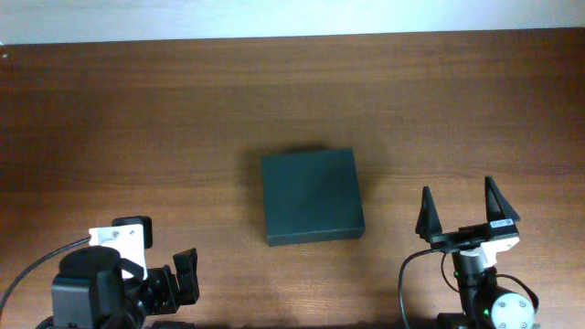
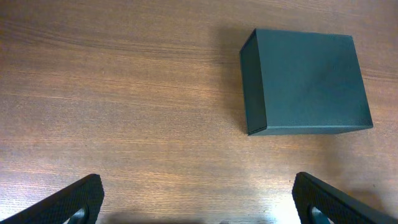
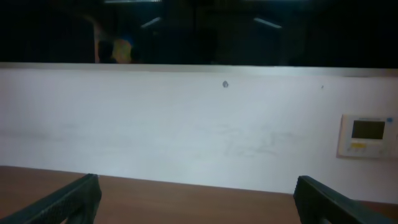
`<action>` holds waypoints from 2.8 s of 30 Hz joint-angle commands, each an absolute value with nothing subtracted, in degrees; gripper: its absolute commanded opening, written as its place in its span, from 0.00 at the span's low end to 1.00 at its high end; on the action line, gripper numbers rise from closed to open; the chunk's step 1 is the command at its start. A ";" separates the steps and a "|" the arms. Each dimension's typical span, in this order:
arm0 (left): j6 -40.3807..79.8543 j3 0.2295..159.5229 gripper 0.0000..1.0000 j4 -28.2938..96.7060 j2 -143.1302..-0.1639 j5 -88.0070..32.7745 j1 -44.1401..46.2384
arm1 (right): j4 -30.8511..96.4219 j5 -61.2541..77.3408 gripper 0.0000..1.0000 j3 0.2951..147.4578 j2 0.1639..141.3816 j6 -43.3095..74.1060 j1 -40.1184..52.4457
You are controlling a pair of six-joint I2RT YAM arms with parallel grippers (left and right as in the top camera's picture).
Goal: Pack container
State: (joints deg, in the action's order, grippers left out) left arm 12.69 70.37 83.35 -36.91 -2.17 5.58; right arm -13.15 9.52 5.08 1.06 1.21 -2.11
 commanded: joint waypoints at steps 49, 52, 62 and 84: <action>12.38 70.32 0.99 83.35 -36.99 -2.57 5.45 | 3.68 8.75 0.99 0.32 0.21 0.84 -2.28; 12.38 70.32 0.99 83.35 -36.99 -2.57 5.45 | 3.68 8.75 0.99 0.32 0.21 0.86 -2.28; 12.40 70.32 0.99 83.35 -36.99 -2.57 5.45 | 3.68 8.75 0.99 0.32 0.21 0.84 -2.28; -0.54 66.43 0.99 62.78 -29.21 -6.46 1.96 | 3.68 8.75 0.99 0.32 0.21 0.86 -2.28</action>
State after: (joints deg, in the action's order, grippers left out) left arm 9.02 68.79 68.07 -34.39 -2.76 4.36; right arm 3.25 9.19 0.58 0.84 1.23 -2.11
